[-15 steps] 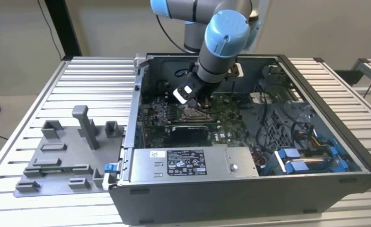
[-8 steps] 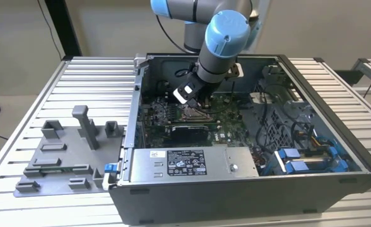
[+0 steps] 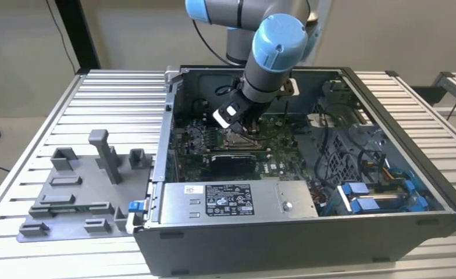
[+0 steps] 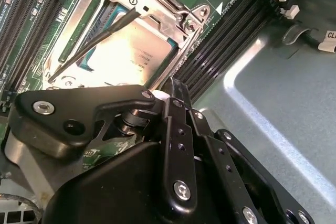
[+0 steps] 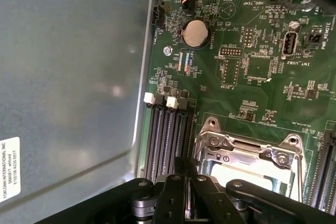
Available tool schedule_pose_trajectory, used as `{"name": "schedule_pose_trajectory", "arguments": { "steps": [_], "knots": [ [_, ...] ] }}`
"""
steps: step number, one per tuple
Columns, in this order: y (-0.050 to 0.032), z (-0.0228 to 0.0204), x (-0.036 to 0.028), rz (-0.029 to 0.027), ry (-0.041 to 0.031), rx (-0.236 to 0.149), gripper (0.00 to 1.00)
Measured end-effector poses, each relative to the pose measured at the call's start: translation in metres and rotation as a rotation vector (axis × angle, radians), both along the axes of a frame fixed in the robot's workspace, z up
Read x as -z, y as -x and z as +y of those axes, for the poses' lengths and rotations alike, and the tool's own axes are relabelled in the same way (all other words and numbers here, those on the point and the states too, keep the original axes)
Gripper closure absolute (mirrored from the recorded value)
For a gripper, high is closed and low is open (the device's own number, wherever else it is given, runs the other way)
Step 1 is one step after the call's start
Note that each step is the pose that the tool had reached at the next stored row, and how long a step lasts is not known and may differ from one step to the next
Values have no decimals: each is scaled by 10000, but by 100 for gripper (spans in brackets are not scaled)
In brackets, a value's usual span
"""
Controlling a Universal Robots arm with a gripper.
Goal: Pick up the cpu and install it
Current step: 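Close the cpu cover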
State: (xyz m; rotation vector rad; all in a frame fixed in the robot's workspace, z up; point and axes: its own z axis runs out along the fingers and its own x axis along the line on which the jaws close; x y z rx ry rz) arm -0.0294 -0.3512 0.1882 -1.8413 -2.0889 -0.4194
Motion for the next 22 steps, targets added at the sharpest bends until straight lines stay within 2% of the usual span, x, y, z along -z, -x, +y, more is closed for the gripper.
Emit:
{"name": "schedule_pose_trajectory", "arguments": {
  "steps": [14,22],
  "knots": [
    [-8,2,32,1,-5,1,100],
    [-21,13,49,-6,-45,0,100]
  ]
}}
